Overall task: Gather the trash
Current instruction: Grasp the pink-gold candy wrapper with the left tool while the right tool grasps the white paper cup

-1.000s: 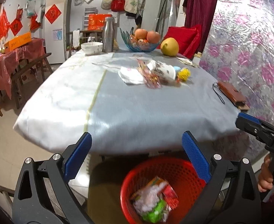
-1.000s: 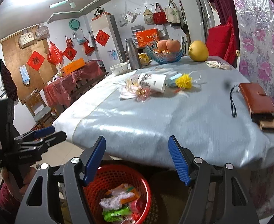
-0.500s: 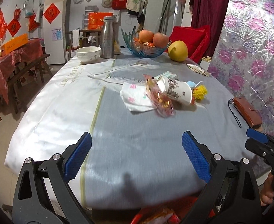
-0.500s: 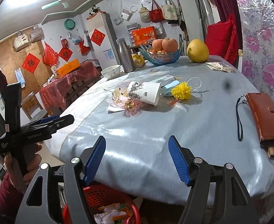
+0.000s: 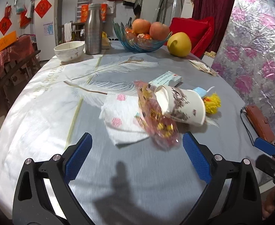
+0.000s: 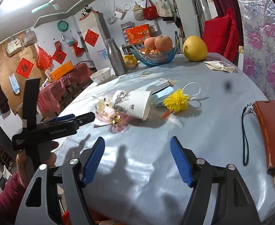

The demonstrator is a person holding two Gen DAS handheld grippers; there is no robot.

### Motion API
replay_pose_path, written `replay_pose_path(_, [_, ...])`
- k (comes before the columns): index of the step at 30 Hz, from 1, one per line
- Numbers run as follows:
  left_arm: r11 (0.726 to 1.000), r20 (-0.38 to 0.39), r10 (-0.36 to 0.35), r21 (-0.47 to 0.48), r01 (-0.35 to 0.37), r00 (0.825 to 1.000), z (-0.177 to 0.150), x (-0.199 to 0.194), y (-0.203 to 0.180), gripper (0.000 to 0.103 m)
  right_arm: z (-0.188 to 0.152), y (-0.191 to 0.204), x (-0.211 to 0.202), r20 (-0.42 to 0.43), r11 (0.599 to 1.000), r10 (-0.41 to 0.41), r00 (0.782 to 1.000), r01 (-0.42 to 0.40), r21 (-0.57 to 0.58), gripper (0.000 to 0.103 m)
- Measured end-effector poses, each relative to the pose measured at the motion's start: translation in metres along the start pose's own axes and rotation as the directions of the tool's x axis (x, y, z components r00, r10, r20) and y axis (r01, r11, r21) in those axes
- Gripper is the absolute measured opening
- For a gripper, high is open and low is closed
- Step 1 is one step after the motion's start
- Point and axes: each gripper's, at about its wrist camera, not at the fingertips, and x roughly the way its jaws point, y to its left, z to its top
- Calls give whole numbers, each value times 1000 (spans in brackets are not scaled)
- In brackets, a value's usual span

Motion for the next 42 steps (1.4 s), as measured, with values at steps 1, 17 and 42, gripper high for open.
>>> replay_pose_path(1, [1000,-5,3,1,-3,1000,3,6,1,94,1,-1,2,0,1000,-3,1000,3,2,73])
replay_pose_path(17, [994,-56,70,-78,-74,996,22,51,25,94,41,-9,92,-69,1000,7,998,-6,17,74])
replay_pose_path(42, [993,-20,28,-112,-30,999,21,44,29,94,44,12,100,101,992,108,989,-101,-72,3])
